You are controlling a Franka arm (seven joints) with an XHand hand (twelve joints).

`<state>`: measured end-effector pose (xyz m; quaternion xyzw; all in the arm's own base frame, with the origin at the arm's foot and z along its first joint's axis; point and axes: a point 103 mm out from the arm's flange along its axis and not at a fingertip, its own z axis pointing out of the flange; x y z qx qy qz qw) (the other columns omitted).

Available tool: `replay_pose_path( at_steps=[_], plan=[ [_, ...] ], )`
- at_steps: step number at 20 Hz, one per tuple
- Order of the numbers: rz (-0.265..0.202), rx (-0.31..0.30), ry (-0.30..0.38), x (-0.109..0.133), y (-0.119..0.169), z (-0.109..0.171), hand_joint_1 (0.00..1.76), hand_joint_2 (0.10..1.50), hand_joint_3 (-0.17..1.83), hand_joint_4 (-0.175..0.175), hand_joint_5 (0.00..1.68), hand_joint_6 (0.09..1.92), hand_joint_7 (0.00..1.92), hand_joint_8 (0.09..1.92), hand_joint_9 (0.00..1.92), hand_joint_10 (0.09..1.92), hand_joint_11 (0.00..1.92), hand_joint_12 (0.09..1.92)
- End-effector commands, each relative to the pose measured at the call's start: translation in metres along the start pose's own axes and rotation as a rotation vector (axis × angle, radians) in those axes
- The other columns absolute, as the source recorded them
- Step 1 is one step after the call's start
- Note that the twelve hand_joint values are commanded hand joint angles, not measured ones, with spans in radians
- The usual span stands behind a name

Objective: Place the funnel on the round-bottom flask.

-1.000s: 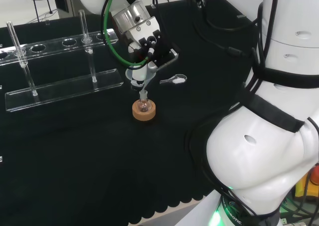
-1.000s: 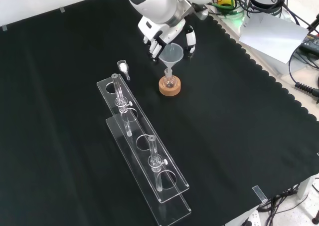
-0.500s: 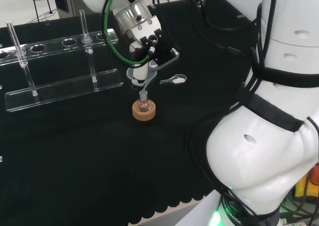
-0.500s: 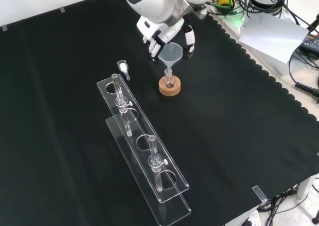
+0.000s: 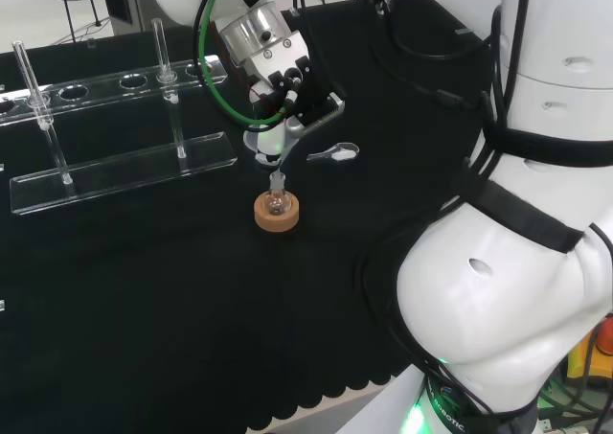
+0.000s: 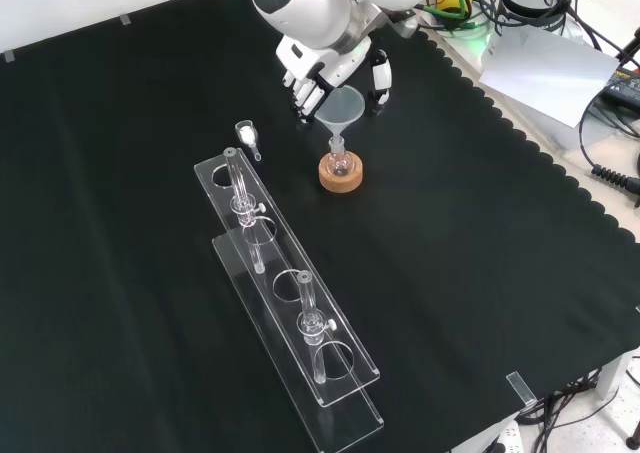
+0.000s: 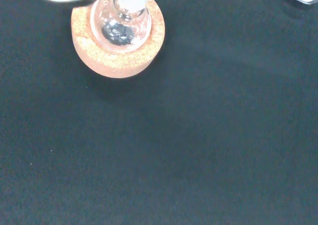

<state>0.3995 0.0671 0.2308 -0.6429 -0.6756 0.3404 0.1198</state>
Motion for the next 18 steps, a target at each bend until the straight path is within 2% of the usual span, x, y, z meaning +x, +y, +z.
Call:
replay_pose_path(
  at_steps=[1, 5, 9, 11, 12, 15, 18],
  plan=[
    [0.006, 0.017, -0.002, -0.001, -0.004, 0.002, 0.75, 0.63, 0.62, -0.1, 0.23, 0.12, 0.02, 0.73, 0.2, 0.79, 0.09, 1.43],
    [0.002, 0.027, -0.001, -0.002, -0.008, 0.004, 0.74, 0.62, 0.58, -0.099, 0.22, 0.09, 0.0, 0.61, 0.15, 0.81, 0.03, 1.44],
    [-0.006, 0.009, 0.011, -0.004, -0.015, 0.004, 0.71, 0.6, 0.55, -0.098, 0.21, 0.09, 0.0, 0.54, 0.11, 0.81, 0.0, 1.45],
    [-0.011, -0.002, 0.022, -0.006, -0.019, 0.004, 0.68, 0.6, 0.52, -0.097, 0.2, 0.09, 0.0, 0.47, 0.08, 0.82, 0.0, 1.43],
    [-0.01, -0.007, 0.024, -0.007, -0.021, 0.003, 0.65, 0.6, 0.48, -0.096, 0.19, 0.09, 0.0, 0.37, 0.05, 0.79, 0.0, 1.41],
    [-0.004, -0.038, 0.02, -0.01, -0.028, 0.001, 0.59, 0.62, 0.37, -0.096, 0.13, 0.09, 0.0, 0.11, 0.01, 0.65, 0.0, 1.31],
    [0.012, -0.088, 0.021, -0.017, -0.035, -0.003, 0.57, 0.64, 0.32, -0.097, 0.12, 0.09, 0.01, 0.09, 0.0, 0.62, 0.0, 1.29]
  ],
)
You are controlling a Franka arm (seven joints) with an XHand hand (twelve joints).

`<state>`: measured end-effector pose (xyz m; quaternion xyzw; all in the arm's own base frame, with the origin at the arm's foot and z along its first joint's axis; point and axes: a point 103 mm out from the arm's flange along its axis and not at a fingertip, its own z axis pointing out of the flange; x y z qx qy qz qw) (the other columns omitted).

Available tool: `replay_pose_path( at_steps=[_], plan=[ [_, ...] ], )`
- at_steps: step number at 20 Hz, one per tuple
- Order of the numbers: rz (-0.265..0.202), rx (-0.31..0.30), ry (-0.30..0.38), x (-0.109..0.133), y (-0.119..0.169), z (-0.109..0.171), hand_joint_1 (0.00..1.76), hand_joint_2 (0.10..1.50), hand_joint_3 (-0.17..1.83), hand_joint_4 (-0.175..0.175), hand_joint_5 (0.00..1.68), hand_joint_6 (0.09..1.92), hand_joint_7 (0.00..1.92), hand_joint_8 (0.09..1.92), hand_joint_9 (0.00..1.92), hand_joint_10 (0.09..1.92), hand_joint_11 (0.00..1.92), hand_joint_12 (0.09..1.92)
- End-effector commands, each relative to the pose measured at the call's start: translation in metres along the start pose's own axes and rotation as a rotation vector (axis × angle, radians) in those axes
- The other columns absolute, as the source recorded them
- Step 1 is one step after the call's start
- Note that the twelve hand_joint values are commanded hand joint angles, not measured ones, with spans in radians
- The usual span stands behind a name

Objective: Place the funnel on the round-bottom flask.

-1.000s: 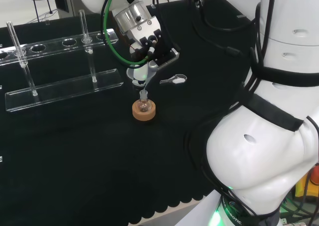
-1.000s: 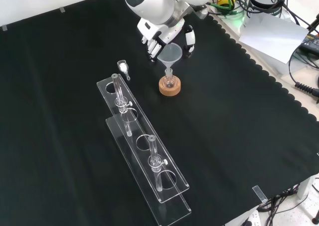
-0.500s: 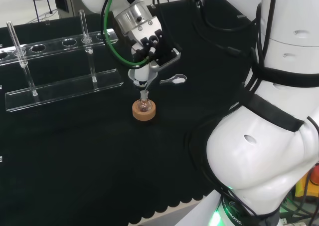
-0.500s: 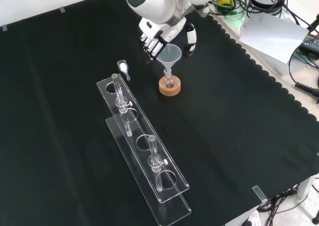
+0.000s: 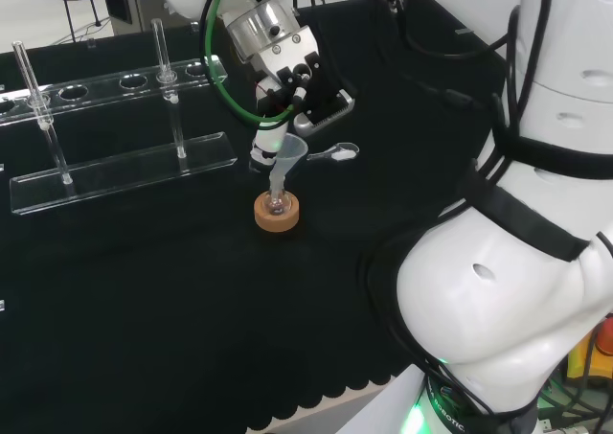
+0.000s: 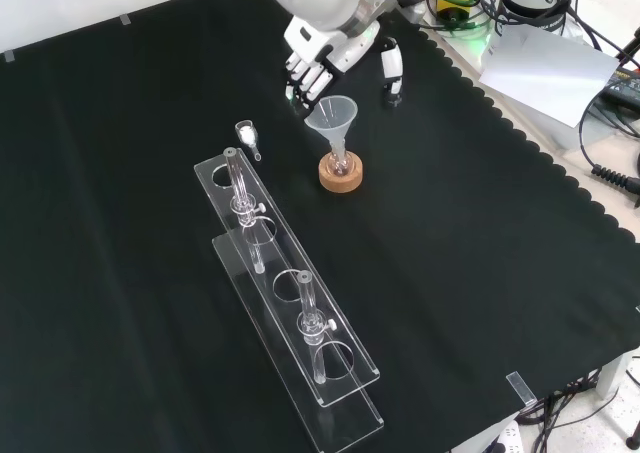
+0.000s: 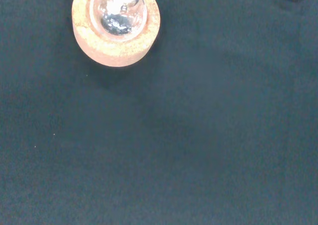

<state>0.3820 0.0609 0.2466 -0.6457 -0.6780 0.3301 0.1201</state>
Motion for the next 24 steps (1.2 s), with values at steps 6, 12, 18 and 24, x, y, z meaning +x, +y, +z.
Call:
replay_pose_path(
  at_steps=[6, 12, 18, 24],
  plan=[
    [0.019, -0.196, 0.036, -0.033, -0.022, -0.014, 0.57, 0.69, 0.24, -0.097, 0.16, 0.09, 0.02, 0.35, 0.04, 0.8, 0.0, 1.38],
    [0.023, -0.313, 0.081, -0.069, -0.018, -0.016, 0.61, 0.71, 0.27, -0.103, 0.24, 0.09, 0.09, 0.68, 0.31, 0.75, 0.13, 1.41],
    [0.032, -0.284, 0.093, -0.102, 0.001, -0.016, 0.65, 0.72, 0.3, -0.102, 0.29, 0.09, 0.15, 0.71, 0.4, 0.72, 0.17, 1.41],
    [0.045, -0.251, 0.109, -0.125, 0.024, -0.011, 0.66, 0.71, 0.34, -0.101, 0.31, 0.09, 0.2, 0.72, 0.45, 0.69, 0.18, 1.4]
  ],
)
